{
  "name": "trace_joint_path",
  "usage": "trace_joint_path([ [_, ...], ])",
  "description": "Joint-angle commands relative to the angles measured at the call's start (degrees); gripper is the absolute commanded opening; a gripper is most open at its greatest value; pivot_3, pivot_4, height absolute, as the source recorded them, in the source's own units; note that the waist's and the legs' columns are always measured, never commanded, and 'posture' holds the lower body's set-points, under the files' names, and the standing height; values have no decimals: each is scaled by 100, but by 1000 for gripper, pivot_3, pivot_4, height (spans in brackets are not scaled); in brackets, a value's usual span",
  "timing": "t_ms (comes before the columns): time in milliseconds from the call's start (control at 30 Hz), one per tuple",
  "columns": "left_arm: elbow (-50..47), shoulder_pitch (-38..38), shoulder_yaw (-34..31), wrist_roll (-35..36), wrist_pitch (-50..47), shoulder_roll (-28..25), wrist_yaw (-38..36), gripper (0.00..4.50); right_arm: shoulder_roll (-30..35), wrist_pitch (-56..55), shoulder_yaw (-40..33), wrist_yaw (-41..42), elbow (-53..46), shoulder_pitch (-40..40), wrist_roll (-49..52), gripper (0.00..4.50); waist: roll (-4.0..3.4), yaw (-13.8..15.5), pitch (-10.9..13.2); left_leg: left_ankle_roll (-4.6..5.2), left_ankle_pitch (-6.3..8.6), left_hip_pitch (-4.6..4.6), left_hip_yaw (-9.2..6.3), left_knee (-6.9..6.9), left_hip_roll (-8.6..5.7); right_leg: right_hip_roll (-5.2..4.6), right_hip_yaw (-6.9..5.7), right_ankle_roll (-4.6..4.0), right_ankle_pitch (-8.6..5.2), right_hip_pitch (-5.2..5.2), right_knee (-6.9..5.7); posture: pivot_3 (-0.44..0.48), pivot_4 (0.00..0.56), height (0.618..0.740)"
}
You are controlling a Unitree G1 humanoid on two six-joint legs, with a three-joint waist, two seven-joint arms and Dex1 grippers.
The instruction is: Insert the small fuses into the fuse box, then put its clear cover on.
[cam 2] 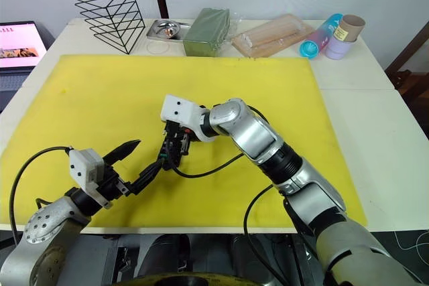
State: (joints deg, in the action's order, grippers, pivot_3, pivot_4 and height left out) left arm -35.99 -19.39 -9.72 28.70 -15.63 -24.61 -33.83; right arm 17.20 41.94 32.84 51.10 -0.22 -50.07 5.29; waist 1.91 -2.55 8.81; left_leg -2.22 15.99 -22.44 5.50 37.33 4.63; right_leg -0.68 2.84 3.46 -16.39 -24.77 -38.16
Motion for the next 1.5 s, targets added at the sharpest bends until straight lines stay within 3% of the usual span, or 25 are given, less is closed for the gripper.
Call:
trace_joint_path([
  [33, -131, -18, -41, -7, 122, -49, -27, 4500, 16, -21, 206, 74, 123, 151, -155, 11, 0, 0, 0, 0, 0, 1, 0, 0, 0, 0, 0, 0, 0, 1, 0, 0, 150, 740],
  [333, -147, -38, -41, -9, 130, -50, -13, 4500, 63, -160, 229, 180, 89, 289, -282, 11, -1, 1, -5, 0, 0, 6, -1, 0, 0, 0, 0, 0, 0, 7, 0, 0, 150, 740],
  [567, -180, -115, -273, 223, 82, -145, -126, 4500, -231, -713, -562, 184, -13, 307, 193, 11, 0, -2, -4, 0, 0, 6, -2, 0, 0, 0, -1, 0, 0, 8, 1, 0, 150, 740],
  [733, -465, -560, -1744, 1517, -418, -1105, -884, 4500, 250, -997, -1792, 282, -1037, 659, 829, 11, 6, 16, 2, -1, 0, -12, -11, -1, 12, 6, -3, -1, -1, -7, 0, 0, 150, 740],
  [833, 95, -624, -2682, 2014, -744, -1772, -1379, 4500, 656, -477, -2416, 303, -1104, 646, 1240, 692, 2, 17, 4, -1, 0, -5, -10, 1, 1, -5, -12, -2, -1, 1, 4, 0, 150, 740],
  [933, 735, -388, -3173, 2174, -916, -2244, -1709, 4500, 1082, -653, -2772, 401, -1044, 727, 1312, 1736, -2, 19, 7, -1, 0, 3, -8, 3, -2, -3, -15, -21, -12, 10, 5, 0, 150, 740],
  [1100, 2726, 582, -3163, 1433, -387, -2968, -2412, 4500, 2196, -1609, -3374, 648, -594, 1535, 1030, 3555, 1, 64, 8, -1, 0, 2, 12, -8, -4, 0, -19, -20, -13, 8, 12, 0, 150, 740],
  [1167, 3390, 923, -2993, 1111, -84, -3096, -2613, 4500, 2325, -1708, -3695, 477, -495, 1888, 1123, 4311, 0, 59, 9, -1, 0, 2, 20, -10, -5, 0, -16, -19, -12, 5, 15, 0, 150, 740],
  [1200, 3653, 1092, -2919, 1003, 41, -3121, -2683, 4500, 2376, -1784, -3784, 418, -483, 2053, 1121, 4465, -1, 35, 9, -1, 0, 2, 26, -10, -4, -1, -13, -19, -12, 5, 15, 0, 150, 740],
  [1500, 5649, 2239, -2568, 279, 707, -3068, -2678, 4500, 2362, -2597, -4674, -588, -28, 3444, 892, 4465, 1, -3, 9, -1, 0, 2, 43, -13, 5, 3, -1, 0, -1, -8, 6, 0, 150, 740],
])
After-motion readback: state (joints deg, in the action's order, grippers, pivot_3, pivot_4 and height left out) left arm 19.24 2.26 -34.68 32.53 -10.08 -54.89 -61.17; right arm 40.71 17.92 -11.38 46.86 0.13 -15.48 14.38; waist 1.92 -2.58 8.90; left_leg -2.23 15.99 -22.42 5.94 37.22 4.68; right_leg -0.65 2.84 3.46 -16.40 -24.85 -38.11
